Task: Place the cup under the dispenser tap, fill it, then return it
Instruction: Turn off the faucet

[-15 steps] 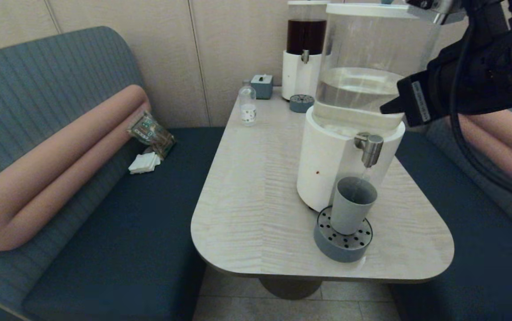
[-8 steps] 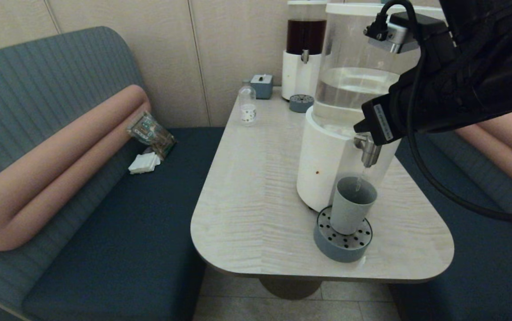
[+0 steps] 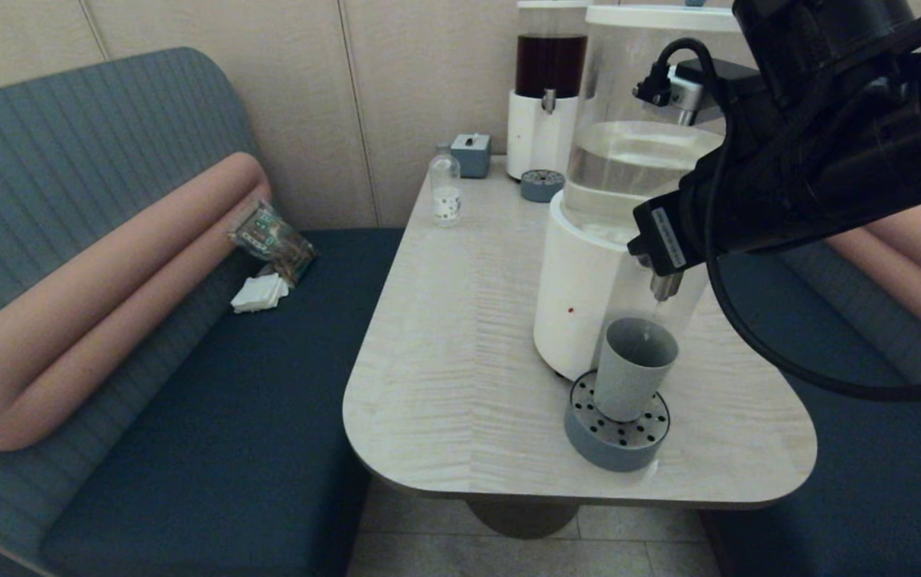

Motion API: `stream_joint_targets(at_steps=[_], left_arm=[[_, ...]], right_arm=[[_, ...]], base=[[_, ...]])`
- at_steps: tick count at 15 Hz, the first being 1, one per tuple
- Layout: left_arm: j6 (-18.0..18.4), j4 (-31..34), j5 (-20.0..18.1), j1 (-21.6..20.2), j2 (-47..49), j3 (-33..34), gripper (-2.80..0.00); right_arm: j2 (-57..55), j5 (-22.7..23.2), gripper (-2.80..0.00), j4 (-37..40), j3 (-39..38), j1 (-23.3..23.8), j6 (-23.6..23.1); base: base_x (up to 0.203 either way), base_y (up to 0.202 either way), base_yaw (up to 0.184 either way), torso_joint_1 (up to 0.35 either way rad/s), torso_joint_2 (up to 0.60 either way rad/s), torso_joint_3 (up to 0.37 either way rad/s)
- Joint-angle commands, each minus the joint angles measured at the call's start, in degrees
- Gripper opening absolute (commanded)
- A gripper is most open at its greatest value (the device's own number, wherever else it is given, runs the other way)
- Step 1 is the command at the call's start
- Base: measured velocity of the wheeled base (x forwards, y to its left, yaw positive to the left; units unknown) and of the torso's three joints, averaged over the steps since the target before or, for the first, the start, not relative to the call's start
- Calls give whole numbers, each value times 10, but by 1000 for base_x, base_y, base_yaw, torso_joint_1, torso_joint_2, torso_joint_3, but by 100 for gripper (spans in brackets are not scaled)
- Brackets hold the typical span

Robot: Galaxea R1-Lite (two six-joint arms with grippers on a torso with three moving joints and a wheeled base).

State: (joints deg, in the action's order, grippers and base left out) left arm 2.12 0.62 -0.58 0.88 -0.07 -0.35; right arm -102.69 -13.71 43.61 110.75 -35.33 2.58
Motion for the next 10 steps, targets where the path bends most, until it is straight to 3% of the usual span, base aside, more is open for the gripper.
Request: stream_joint_targets(at_steps=[1,10], left_arm=[[0,0,0,0,0,0,-280],[0,0,0,0,0,0,-280]], right_arm=[[-3,-2,-280,3,0,1,1],[-23,-6,-280,-8,2,8,-1]], base=[[0,0,0,0,0,0],[0,0,0,0,0,0]])
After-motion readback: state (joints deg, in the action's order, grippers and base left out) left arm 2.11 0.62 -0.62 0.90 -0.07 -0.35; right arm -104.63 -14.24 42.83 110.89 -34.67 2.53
